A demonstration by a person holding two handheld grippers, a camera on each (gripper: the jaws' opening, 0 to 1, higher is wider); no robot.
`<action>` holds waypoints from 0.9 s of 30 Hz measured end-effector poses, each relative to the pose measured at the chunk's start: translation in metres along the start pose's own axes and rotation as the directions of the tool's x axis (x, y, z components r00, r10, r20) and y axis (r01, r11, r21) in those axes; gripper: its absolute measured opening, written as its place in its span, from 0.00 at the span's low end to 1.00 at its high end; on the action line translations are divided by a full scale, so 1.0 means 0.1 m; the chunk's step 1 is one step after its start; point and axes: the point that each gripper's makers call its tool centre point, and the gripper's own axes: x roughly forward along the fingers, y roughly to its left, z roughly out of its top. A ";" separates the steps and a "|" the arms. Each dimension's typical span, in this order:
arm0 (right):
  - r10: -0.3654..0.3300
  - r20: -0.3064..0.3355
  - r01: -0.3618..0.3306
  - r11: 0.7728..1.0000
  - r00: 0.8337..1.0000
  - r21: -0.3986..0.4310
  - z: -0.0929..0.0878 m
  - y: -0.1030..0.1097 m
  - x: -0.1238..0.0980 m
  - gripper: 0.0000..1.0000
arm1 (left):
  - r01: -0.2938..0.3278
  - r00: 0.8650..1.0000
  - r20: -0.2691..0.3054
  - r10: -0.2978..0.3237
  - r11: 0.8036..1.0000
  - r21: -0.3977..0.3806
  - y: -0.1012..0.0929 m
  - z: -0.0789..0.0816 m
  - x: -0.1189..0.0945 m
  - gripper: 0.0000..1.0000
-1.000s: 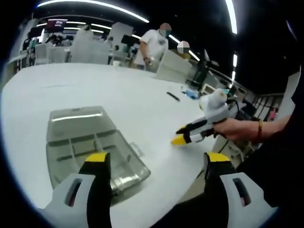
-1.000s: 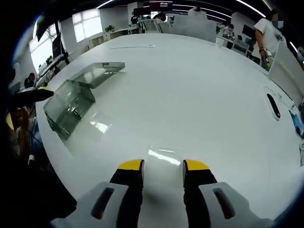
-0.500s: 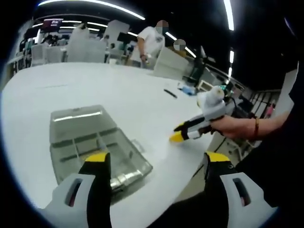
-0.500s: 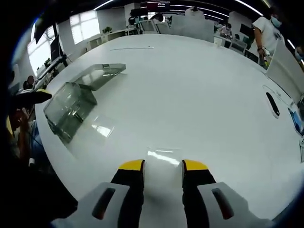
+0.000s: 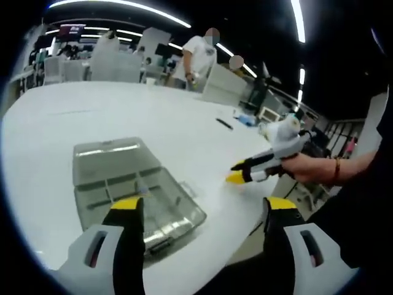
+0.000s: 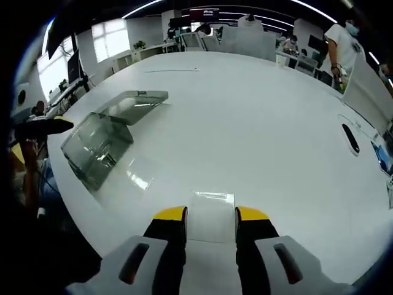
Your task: Insert the divider into the dual guide fixture by aligning both edges with the guide slots and pushing it downward to the bottom, including one-sided entry, uneven engagement, binding, and posture correction.
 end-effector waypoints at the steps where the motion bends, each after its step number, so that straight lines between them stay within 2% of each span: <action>1: -0.001 0.008 0.001 1.000 1.000 0.000 0.01 0.01 -0.02 0.26 | 0.004 1.000 0.003 -0.004 1.000 -0.002 0.00 0.01 0.00 0.77; 8: -0.001 0.066 0.001 1.000 0.998 0.001 0.13 0.14 -0.10 0.26 | 0.032 0.999 0.005 -0.032 0.999 0.003 -0.03 0.02 0.01 0.75; 16: -0.010 0.122 0.009 1.000 0.992 0.010 0.26 0.35 -0.20 0.26 | 0.073 0.997 0.005 -0.073 0.997 0.015 -0.01 0.05 -0.08 0.75; 27: -0.007 0.150 0.005 1.000 0.989 0.017 0.39 0.63 -0.24 0.26 | 0.108 0.994 0.010 -0.108 0.994 0.014 0.10 0.10 -0.20 0.74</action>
